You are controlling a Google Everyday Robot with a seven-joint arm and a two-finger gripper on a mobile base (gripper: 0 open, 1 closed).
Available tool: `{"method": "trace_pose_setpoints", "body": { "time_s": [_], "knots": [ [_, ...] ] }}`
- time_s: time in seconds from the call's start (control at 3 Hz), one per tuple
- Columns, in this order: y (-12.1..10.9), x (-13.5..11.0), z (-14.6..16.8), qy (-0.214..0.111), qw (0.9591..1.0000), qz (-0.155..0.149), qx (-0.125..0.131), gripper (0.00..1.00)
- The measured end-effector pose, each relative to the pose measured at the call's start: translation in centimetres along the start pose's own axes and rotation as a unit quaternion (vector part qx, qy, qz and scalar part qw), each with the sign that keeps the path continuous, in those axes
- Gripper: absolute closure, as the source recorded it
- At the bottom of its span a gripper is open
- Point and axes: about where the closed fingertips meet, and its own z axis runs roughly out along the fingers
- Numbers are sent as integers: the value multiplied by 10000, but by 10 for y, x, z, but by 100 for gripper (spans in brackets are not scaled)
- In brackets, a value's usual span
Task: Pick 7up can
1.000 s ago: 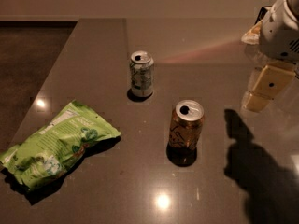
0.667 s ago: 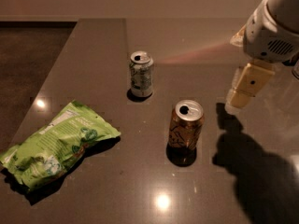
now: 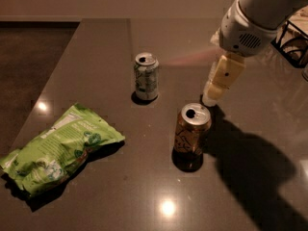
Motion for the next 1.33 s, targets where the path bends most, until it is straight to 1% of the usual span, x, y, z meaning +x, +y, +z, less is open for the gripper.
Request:
{"method": "trace_pose_setpoints", "body": {
  "time_s": [0.33,0.67,1.0,1.33],
  "knots": [
    [-2,-35,19,-93,9995,-281,-82,0],
    [-2,-36,19,-97,9995,-296,-86,0],
    [-1,-42,21,-160,9993,-292,-170,0],
    [-5,-77,37,-481,9975,-208,-480,0]
  ]
}}
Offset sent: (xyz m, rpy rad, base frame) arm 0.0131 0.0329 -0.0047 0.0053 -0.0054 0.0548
